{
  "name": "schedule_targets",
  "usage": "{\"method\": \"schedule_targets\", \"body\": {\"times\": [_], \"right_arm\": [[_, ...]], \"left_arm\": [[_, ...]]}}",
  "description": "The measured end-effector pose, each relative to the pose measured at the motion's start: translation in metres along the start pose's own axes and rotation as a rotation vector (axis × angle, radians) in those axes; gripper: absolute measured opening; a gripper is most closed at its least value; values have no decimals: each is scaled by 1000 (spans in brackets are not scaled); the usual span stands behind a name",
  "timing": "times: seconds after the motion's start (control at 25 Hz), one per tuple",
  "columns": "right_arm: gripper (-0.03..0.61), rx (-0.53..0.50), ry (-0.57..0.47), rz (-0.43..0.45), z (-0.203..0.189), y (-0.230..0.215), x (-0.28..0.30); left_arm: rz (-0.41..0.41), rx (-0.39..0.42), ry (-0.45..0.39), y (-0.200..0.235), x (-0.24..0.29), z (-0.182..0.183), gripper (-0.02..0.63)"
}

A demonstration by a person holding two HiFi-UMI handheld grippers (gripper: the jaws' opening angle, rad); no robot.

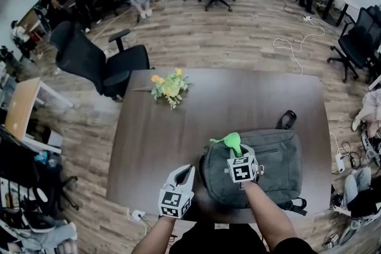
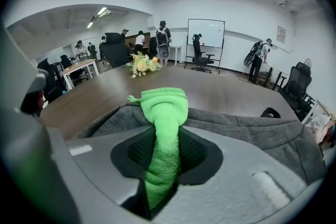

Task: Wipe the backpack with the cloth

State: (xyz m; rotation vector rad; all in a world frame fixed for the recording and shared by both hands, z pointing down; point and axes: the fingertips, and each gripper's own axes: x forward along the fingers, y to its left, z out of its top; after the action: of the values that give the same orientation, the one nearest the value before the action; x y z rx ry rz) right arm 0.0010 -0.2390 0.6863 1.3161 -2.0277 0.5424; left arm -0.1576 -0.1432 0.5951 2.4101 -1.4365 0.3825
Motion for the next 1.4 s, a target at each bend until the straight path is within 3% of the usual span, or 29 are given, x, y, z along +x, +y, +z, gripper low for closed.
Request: {"method": "schedule_targets", "body": {"times": [0.36, 0.72, 0.96, 1.4], "right_arm": [[103, 52, 11, -85, -12, -50, -10], [103, 9, 56, -207, -25, -113, -37], [103, 1, 80, -275, -35, -153, -49], [103, -4, 125, -378, -40, -209, -78]], "left_arm": [[-33, 5, 14, -18, 18, -1, 20], [-54, 16, 18, -32, 28, 2, 20], [-63, 87, 19, -40, 33, 6, 20], [-95, 76, 15, -56, 41, 3, 20]]}}
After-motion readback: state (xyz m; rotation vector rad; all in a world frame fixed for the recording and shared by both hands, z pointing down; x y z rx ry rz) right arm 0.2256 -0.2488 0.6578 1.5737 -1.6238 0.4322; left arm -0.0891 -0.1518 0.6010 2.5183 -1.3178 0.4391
